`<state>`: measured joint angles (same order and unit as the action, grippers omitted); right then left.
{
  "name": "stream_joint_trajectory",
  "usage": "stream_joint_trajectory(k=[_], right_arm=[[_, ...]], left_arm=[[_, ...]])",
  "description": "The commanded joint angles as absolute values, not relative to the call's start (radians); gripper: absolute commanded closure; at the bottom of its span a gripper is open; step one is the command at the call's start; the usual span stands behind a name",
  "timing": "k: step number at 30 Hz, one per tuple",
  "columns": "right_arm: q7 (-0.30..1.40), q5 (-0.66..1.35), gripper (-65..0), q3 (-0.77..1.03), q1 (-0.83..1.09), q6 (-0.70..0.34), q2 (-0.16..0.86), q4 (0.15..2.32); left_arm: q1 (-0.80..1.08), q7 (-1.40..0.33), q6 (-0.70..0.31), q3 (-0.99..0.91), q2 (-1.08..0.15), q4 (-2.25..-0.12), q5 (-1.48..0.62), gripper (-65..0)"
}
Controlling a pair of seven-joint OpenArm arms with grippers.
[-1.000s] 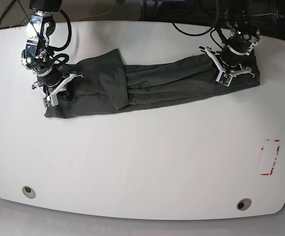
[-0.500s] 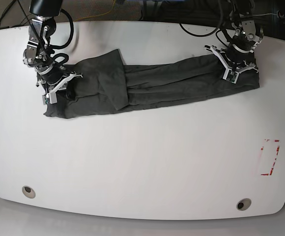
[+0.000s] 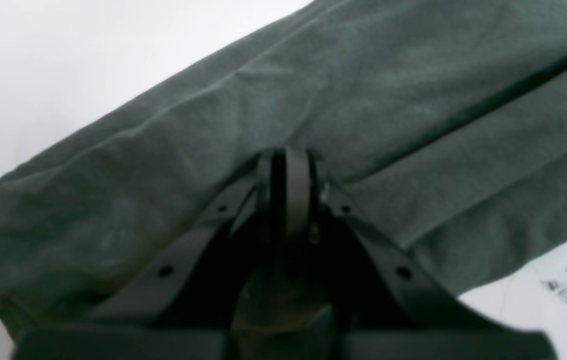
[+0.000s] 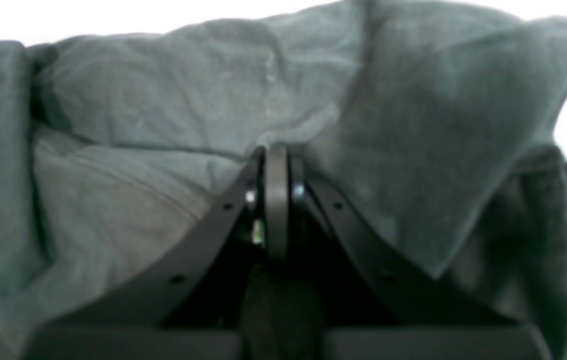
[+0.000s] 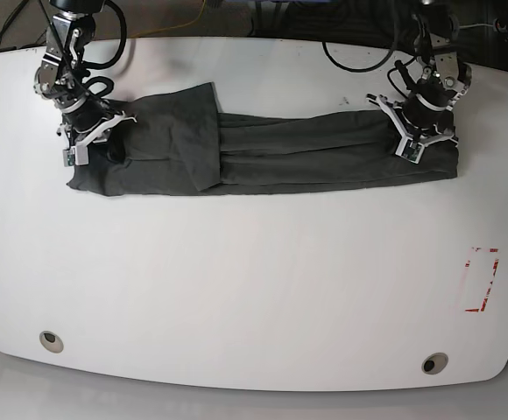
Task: Layout the t-shirt on the table in an organized manner, then fold the t-shirt properly
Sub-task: 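Smooth the strip with both grippers and open the left gripper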
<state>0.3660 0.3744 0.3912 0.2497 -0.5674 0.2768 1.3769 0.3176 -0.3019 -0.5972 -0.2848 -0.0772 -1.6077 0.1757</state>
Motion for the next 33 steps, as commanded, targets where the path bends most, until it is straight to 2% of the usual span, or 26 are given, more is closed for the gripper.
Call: stream_joint_trajectory(k=[1,14,20,23,26,28,29,32,33], right_arm=[[0.444,0.314,0.0,0.414,0.297,-0.541,0.291,1.394],[0.444,0.314,0.0,0.426,0.360,-0.539,0.289,1.425],[0.444,0.314,0.0,0.426,0.357,-0.539,0.289,1.423],[0.444,0.314,0.0,0.424,0.357,-0.539,0.289,1.423],[0.444,0.314,0.0,0.421,0.348,-0.536,0.289,1.423],[0.444,0.314,0.0,0.421,0.337,-0.536,0.288,1.422],[0.444,0.314,0.0,0.420,0.334,-0.536,0.288,1.422],[0.446,0.314,0.0,0.420,0.332,-0.536,0.286,1.422],[0.446,0.314,0.0,0.420,0.332,-0.536,0.286,1.422]], left_arm=[[0.326,-0.363,-0.602,-0.246,-0.101,-1.604,0.209,-2.6],[0.332,-0.366,-0.605,-0.222,-0.105,-1.613,0.209,-2.6],[0.332,-0.367,-0.698,-0.255,-0.105,-1.679,0.205,-3.1],[0.331,-0.384,-0.698,-0.288,-0.094,-1.730,0.203,-4.3],[0.320,-0.433,-0.698,-0.306,-0.088,-1.768,0.202,-12.5],[0.302,-0.460,-0.698,-0.317,-0.085,-1.797,0.199,-20.9],[0.288,-0.478,-0.698,-0.331,-0.084,-1.816,0.188,-27.2],[0.272,-0.521,-0.698,-0.360,-0.084,-1.834,0.151,-36.6],[0.272,-0.529,-0.698,-0.363,-0.084,-1.836,0.145,-37.5]])
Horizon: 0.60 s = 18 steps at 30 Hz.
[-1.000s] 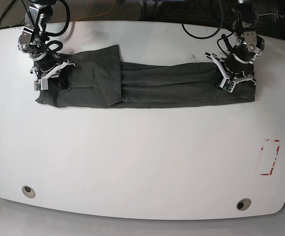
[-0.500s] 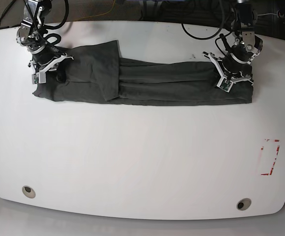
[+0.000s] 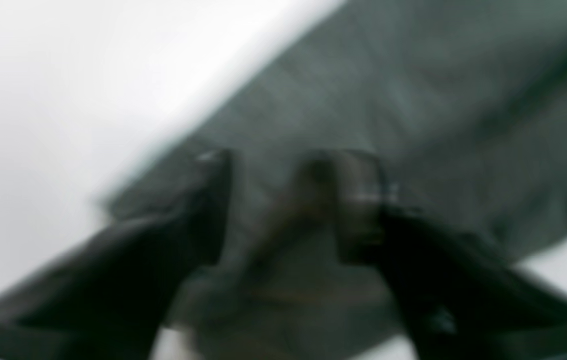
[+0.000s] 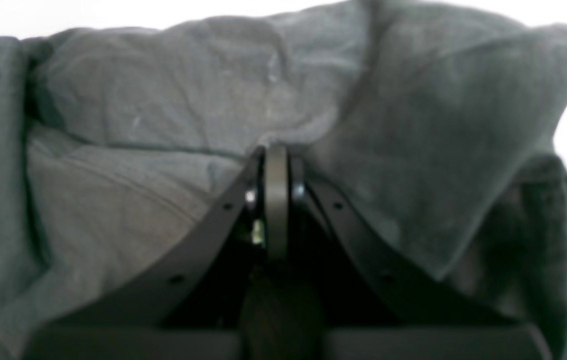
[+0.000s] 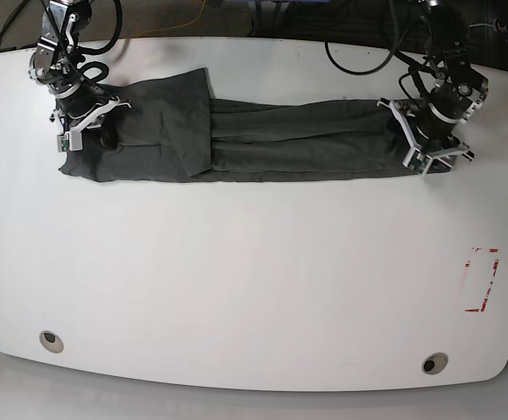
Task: Layout the t-shirt on the table in an organized manner, then fold the t-shirt properly
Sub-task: 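Smooth the strip with both grippers and open the left gripper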
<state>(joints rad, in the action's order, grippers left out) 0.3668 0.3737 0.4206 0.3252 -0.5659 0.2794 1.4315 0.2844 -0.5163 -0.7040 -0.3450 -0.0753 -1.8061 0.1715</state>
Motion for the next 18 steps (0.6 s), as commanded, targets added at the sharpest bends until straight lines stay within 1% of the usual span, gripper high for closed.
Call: stream_joint_trajectory(k=[1,6,13,18], right_arm=[[0.446,0.314,0.0,0.420,0.329,-0.535,0.286,1.422],[0.446,0.314,0.0,0.420,0.329,-0.535,0.288,1.422],[0.446,0.314,0.0,0.418,0.328,-0.535,0.288,1.422],[0.449,0.314,0.0,0.418,0.317,-0.536,0.286,1.420]], left_arm=[[0.265,-0.549,-0.698,-0.374,-0.085,-1.837,0.127,-39.1],[0.222,-0.618,-0.698,-0.424,-0.091,-1.836,0.062,-39.2],[0.148,-0.808,-0.698,-0.536,-0.182,-1.828,-0.102,-39.2],[0.131,-0.854,-0.698,-0.621,-0.188,-1.828,-0.193,-40.1]])
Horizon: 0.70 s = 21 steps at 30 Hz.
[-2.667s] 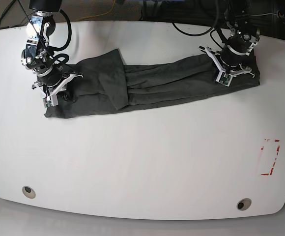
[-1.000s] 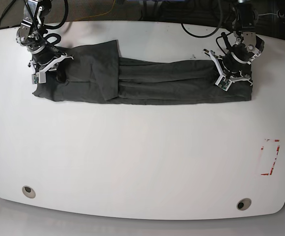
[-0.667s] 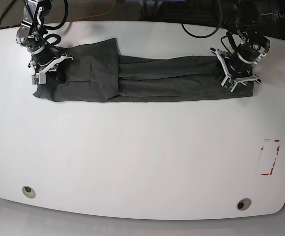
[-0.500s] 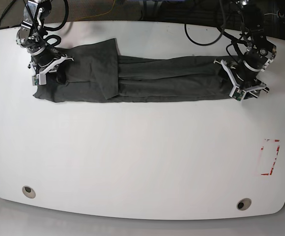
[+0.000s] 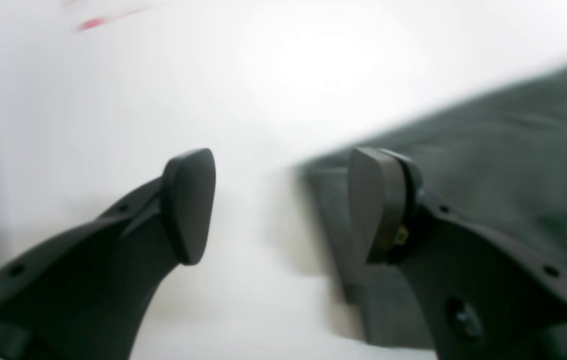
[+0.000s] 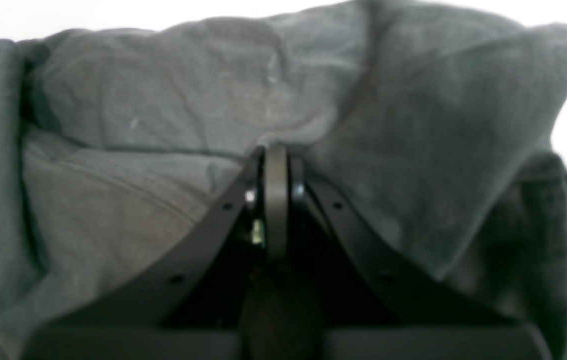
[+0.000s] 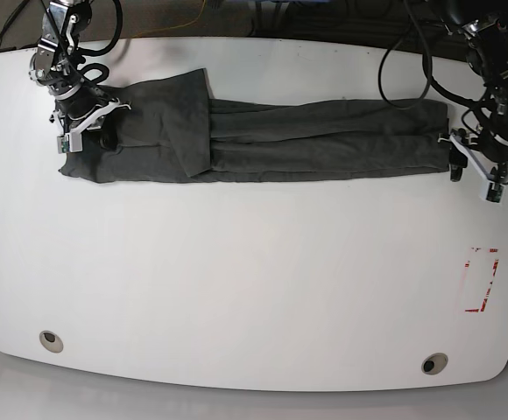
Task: Layout the t-shirt on the table in an organized manner, then fold the t-shirt properly
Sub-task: 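Smooth the strip with both grippers and open the left gripper, then grasp the strip's end with the left gripper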
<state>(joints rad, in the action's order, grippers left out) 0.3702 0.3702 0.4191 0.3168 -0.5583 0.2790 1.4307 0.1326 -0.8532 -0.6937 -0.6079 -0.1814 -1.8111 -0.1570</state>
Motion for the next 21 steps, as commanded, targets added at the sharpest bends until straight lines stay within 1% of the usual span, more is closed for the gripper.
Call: stream_joint_trajectory(k=[1,3,4,6,8,14,21], right_arm=[[0.449,0.314,0.0,0.418,0.315,-0.536,0.286,1.419],[0.449,0.314,0.0,0.417,0.315,-0.536,0.286,1.409],[0.449,0.314,0.0,0.417,0.314,-0.538,0.286,1.403],[0.449,0.314,0.0,0.417,0.303,-0.538,0.285,1.395],[0.449,0.314,0.0,0.417,0.300,-0.539,0.285,1.391],[0.449,0.314,0.0,0.417,0.297,-0.539,0.285,1.386],[0.449,0.314,0.0,0.417,0.297,-0.539,0.285,1.386]], left_arm=[[0.131,-0.855,-0.698,-0.627,-0.196,-1.828,-0.206,-41.5],[0.131,-0.857,-0.698,-0.628,-0.214,-1.828,-0.237,-46.3],[0.131,-0.858,-0.698,-0.630,-0.225,-1.828,-0.257,-50.6],[0.136,-0.858,-0.698,-0.631,-0.231,-1.828,-0.282,-56.6],[0.139,-0.860,-0.698,-0.633,-0.232,-1.827,-0.294,-59.9],[0.145,-0.862,-0.698,-0.633,-0.252,-1.781,-0.331,-60.8],[0.199,-0.878,-0.698,-0.633,-0.320,-1.672,-0.542,-60.6]])
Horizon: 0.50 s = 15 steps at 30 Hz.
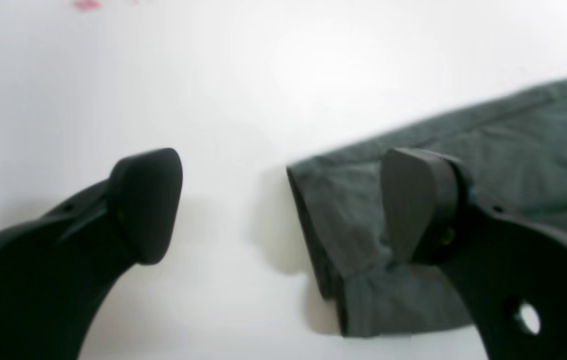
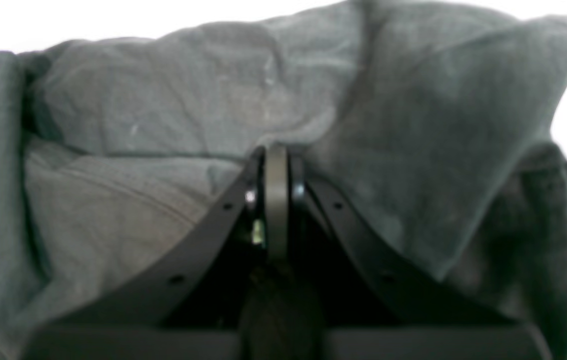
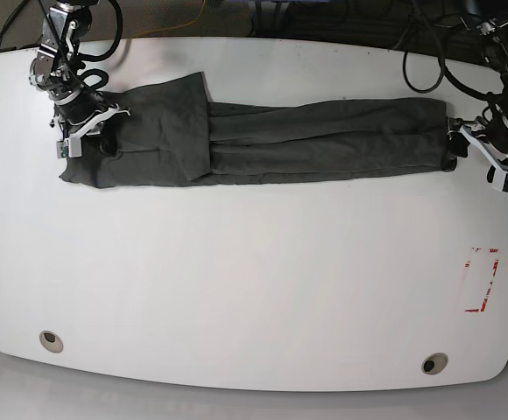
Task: Layout the t-shirt on the table in an organized manner, then fold the t-shirt properly
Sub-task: 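Grasp the strip's end with the left gripper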
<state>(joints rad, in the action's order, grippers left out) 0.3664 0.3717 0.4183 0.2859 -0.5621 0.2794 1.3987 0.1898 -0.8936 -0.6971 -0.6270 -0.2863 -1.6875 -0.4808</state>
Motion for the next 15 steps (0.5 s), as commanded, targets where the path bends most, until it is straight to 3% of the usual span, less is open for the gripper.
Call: stream_joint_trajectory(k=[1,7,15], right_arm=[[0.449,0.314,0.0,0.417,0.297,-0.539,0.285,1.386],[0.449,0.314,0.0,0.417,0.297,-0.539,0.285,1.386],[0.449,0.314,0.0,0.417,0.295,-0.539,0.285,1.386]], left_arm=[[0.206,-0.878,-0.698,-0.631,-0.331,-1.656,-0.568,-60.6],[0.251,-0.878,-0.698,-0.625,-0.371,-1.593,-0.696,-60.5],[0.278,-0.878,-0.698,-0.596,-0.371,-1.567,-0.710,-60.6]])
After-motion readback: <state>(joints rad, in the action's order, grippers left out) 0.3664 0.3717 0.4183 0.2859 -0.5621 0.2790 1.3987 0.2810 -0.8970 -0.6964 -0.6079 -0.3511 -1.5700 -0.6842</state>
